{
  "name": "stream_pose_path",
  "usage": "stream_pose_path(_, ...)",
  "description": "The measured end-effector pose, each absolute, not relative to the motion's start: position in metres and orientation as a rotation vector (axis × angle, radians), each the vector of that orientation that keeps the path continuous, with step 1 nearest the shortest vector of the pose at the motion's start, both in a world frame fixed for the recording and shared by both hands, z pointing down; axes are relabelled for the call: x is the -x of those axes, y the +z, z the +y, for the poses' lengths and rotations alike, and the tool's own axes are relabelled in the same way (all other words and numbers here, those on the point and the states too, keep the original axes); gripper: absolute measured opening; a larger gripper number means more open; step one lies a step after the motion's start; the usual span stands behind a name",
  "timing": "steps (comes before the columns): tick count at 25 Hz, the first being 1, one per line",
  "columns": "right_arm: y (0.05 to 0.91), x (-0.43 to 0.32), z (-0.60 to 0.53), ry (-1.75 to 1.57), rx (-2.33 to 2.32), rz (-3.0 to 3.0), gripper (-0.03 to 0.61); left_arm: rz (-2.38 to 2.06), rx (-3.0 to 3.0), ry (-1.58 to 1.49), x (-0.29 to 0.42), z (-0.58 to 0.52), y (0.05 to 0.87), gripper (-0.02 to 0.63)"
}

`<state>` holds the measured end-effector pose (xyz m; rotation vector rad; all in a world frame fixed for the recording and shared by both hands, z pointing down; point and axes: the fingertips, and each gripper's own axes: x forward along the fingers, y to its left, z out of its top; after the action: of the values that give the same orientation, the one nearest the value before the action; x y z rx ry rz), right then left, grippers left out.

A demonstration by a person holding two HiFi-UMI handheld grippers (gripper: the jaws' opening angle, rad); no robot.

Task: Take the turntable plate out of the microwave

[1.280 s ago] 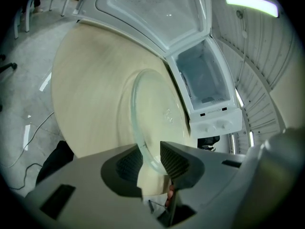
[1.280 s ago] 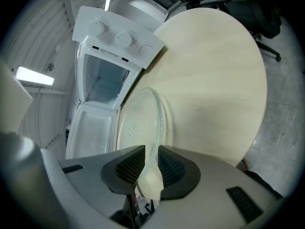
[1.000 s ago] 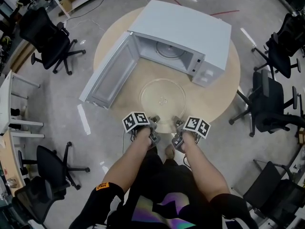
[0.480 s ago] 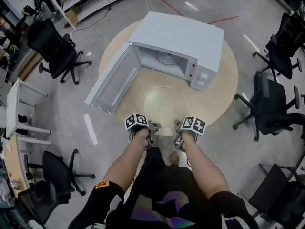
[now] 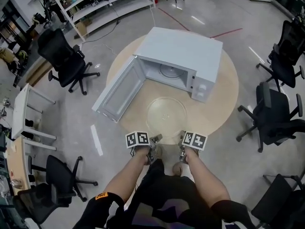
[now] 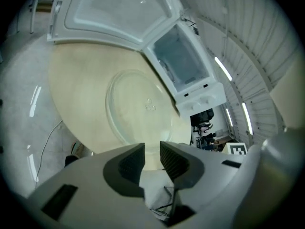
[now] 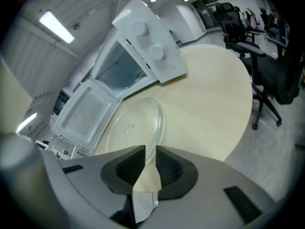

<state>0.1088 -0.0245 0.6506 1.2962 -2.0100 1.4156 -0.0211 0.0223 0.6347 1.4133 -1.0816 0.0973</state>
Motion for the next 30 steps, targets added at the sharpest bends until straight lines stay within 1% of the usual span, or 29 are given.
stream_pose_path(1,0.643,-0.109,-0.024,1.362,-1.294,-2.061,0.077,-1.099,-1.472,0.080,0.019,0.024,0.627,0.141)
stream_pose_path(5,0.606,-0.099,-0.019,1.128,-1.243,-2.275,0.075,-1.230,-1.707,0.103,0.017,0.035,0.596,0.050)
stream_pose_path(9,0.563,-0.084,-0.009,0.897,-1.195,-2.433,0.028,-1.401,-1.947,0.175,0.022,0.044,0.549,0.046)
stream_pose_path(14,0.520,-0.069,0.014,0.708,-1.158,-2.549,0.018,-1.610,-2.150,0.285,0.028,0.059,0.494,0.046)
stream_pose_path(18,0.496,-0.067,0.042,0.675,-1.166,-2.591,0.018,-1.721,-2.183,0.305,0.032,0.082,0.472,0.046)
stream_pose_path(22,0.479,-0.066,0.072,0.637,-1.191,-2.624,0.018,-1.740,-2.211,0.265,0.033,0.115,0.456,0.046)
stream_pose_path(30,0.456,-0.051,0.167,0.590,-1.286,-2.617,0.018,-1.732,-2.264,0.225,0.058,0.218,0.435,0.046)
